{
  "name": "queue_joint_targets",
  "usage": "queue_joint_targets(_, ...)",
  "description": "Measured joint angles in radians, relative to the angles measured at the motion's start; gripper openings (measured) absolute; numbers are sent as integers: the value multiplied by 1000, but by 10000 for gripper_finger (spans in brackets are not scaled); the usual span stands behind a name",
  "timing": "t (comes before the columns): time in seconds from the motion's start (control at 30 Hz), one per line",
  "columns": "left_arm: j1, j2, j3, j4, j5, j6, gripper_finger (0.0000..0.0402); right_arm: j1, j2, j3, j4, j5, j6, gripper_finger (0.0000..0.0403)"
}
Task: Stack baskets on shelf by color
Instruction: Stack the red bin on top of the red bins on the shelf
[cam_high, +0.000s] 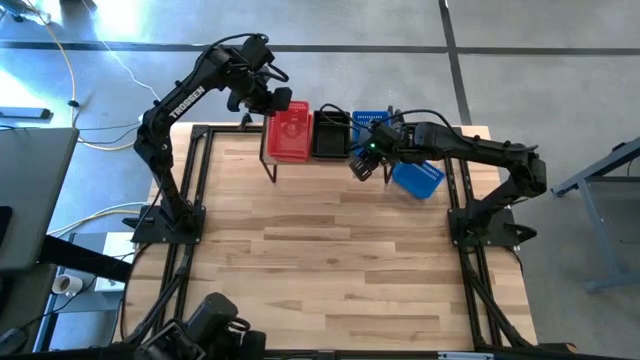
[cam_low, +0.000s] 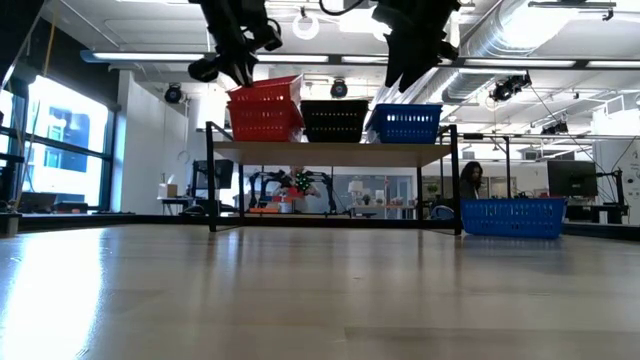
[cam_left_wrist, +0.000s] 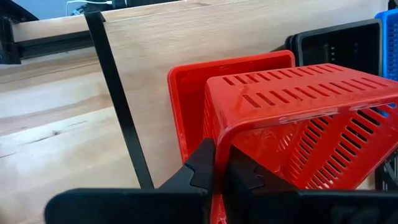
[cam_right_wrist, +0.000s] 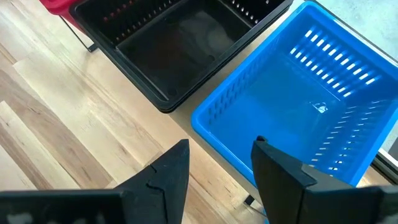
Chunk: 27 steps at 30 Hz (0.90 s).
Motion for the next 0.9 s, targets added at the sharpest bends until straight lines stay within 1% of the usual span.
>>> queue_joint_targets(0.23, 0, 0, 0, 0, -2, 18, 22, 0, 0, 0, -8, 0, 0, 158)
queue_joint_targets(0.4, 0, 0, 0, 7, -2, 21, 23, 0, 0, 0, -8, 0, 0, 158)
queue_joint_targets(0.57, 0, 0, 0, 23, -2, 66, 24, 0, 0, 0, -25, 0, 0, 158)
queue_joint_targets(0.9, 0, 0, 0, 39, 1, 50, 24, 0, 0, 0, -30, 0, 0, 158)
